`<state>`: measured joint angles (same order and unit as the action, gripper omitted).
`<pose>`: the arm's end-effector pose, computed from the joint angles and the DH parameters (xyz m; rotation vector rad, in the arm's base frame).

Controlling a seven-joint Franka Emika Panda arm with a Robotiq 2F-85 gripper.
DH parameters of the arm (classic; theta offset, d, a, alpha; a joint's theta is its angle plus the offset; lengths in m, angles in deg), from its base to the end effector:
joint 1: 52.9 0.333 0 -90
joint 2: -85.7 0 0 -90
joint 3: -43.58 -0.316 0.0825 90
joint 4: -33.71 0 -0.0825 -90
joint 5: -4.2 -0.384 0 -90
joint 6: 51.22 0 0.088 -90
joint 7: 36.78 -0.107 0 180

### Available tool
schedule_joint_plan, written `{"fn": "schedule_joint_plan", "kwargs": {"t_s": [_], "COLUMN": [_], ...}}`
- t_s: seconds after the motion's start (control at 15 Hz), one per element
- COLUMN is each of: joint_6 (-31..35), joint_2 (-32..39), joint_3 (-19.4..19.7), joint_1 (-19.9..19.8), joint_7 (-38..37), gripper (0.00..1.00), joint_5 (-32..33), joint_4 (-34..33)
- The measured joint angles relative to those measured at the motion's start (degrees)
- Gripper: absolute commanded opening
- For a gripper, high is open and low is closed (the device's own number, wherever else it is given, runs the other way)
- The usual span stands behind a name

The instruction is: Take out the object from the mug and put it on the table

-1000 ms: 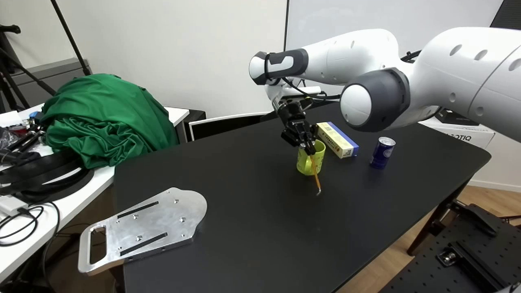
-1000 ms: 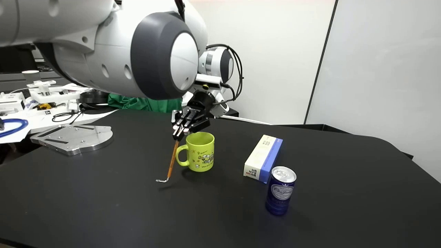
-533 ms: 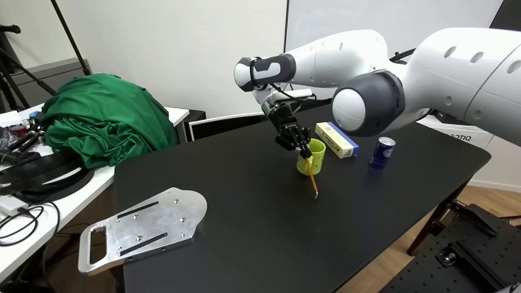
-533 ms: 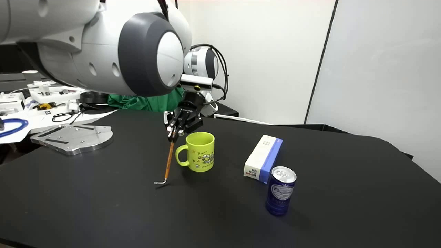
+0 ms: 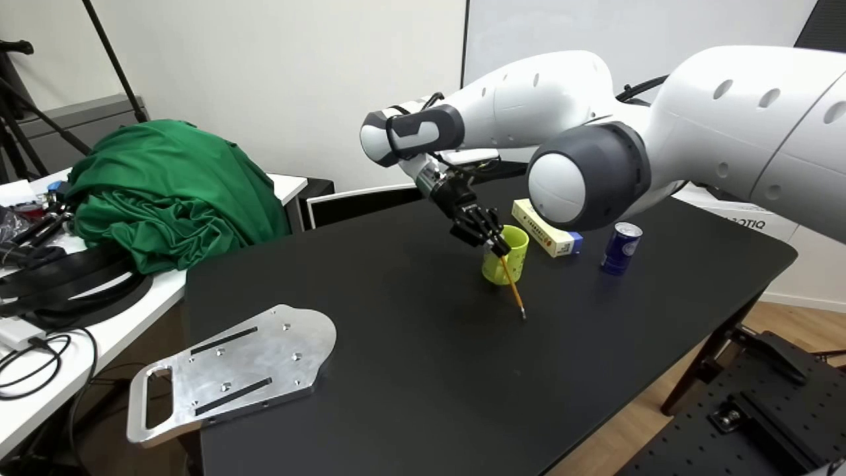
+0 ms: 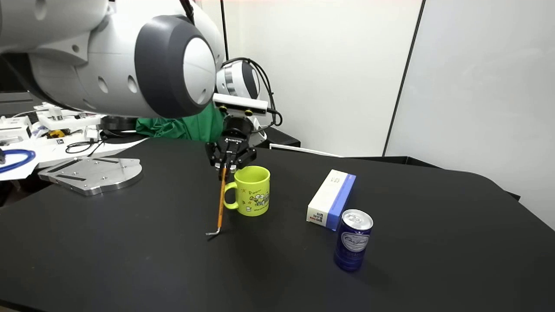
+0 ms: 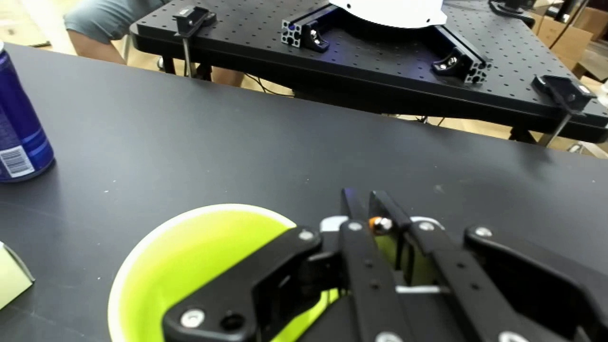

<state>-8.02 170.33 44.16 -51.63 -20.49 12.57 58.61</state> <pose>0.6500 -0.0085 0.1079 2.5958 0.3364 -1.7267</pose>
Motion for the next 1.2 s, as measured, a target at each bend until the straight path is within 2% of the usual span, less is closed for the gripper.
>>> {"fn": "schedule_joint_plan", "kwargs": {"t_s": [0.2,1.2], "joint_6": [0.3,1.0], "joint_2": [0.0,0.1], "joint_3": [0.1,0.1], "joint_1": [1.4,5.5], "joint_7": [2.5,2.5], "gripper": [0.03,0.03], "joint_5": [2.0,2.1], "joint_4": [0.5,3.3]}}
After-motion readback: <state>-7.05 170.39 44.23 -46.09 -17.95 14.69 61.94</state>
